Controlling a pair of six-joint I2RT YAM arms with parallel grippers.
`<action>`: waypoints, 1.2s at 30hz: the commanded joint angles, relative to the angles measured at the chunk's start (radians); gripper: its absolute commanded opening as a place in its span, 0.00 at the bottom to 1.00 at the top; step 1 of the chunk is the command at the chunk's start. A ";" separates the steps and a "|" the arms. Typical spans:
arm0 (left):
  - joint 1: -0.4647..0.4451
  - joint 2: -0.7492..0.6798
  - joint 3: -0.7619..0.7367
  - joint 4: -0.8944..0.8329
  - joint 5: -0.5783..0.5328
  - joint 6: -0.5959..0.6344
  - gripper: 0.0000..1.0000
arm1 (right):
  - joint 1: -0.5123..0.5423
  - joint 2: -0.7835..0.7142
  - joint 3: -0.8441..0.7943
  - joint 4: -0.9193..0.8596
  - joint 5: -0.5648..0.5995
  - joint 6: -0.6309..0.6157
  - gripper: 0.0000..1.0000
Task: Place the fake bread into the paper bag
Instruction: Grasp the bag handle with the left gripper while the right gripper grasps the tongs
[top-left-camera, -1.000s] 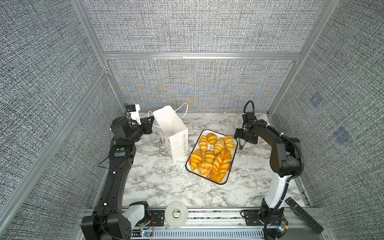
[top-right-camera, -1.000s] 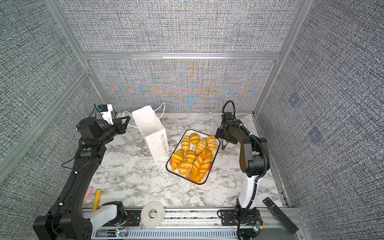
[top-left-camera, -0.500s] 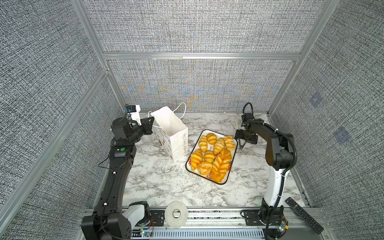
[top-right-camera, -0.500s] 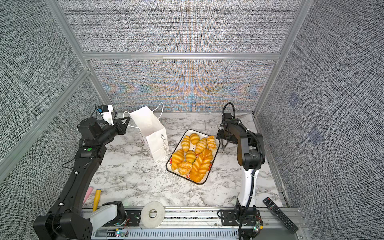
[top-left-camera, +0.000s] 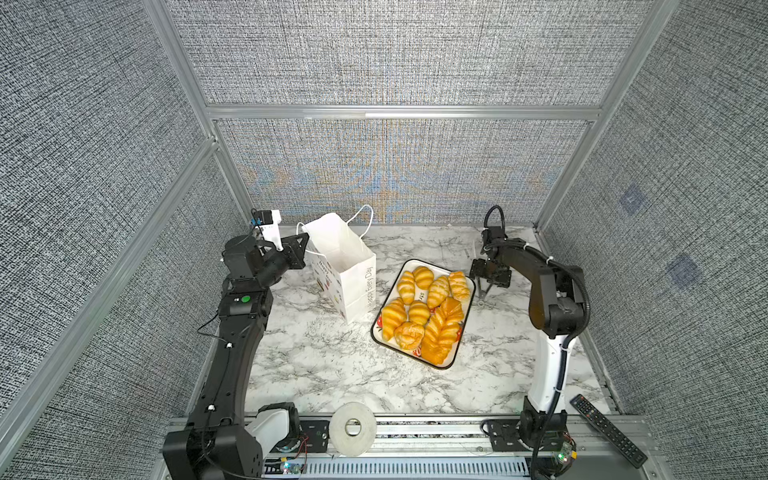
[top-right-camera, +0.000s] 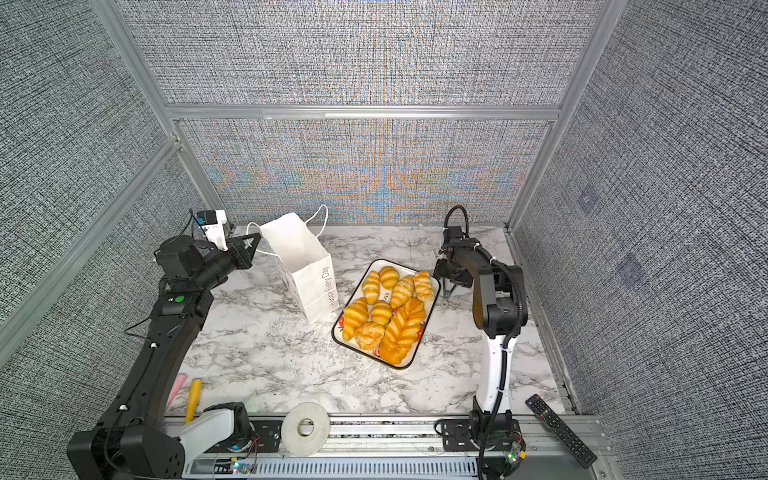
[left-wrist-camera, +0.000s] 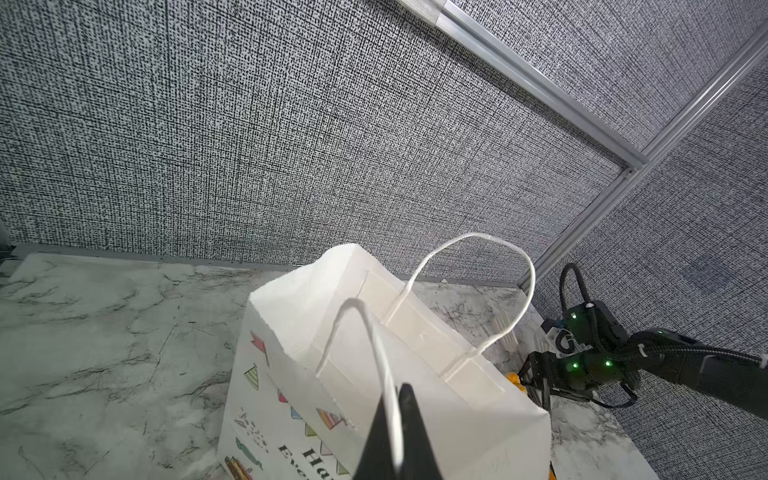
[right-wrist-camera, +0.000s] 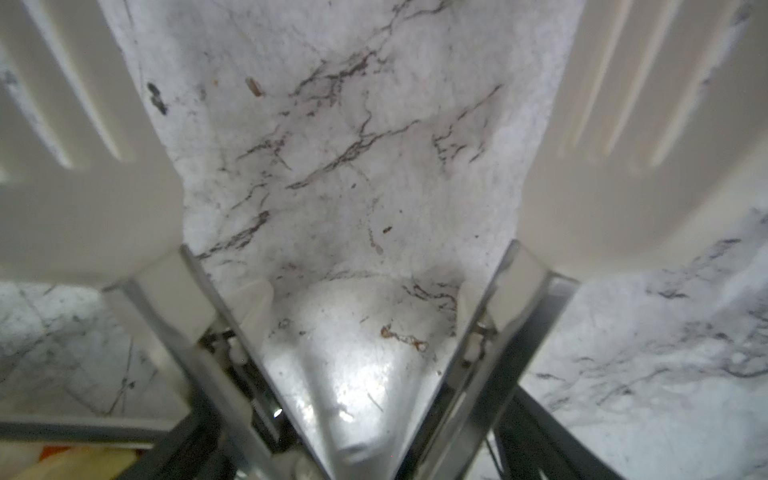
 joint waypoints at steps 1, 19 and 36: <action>0.002 0.001 0.001 0.024 0.013 0.001 0.00 | 0.001 -0.012 -0.013 -0.012 -0.027 -0.006 0.84; 0.003 0.000 0.001 0.022 0.012 0.001 0.00 | 0.001 -0.017 -0.055 0.000 0.013 0.001 0.74; 0.004 0.001 -0.002 0.026 0.016 -0.004 0.00 | 0.004 -0.054 -0.117 0.024 0.015 -0.006 0.73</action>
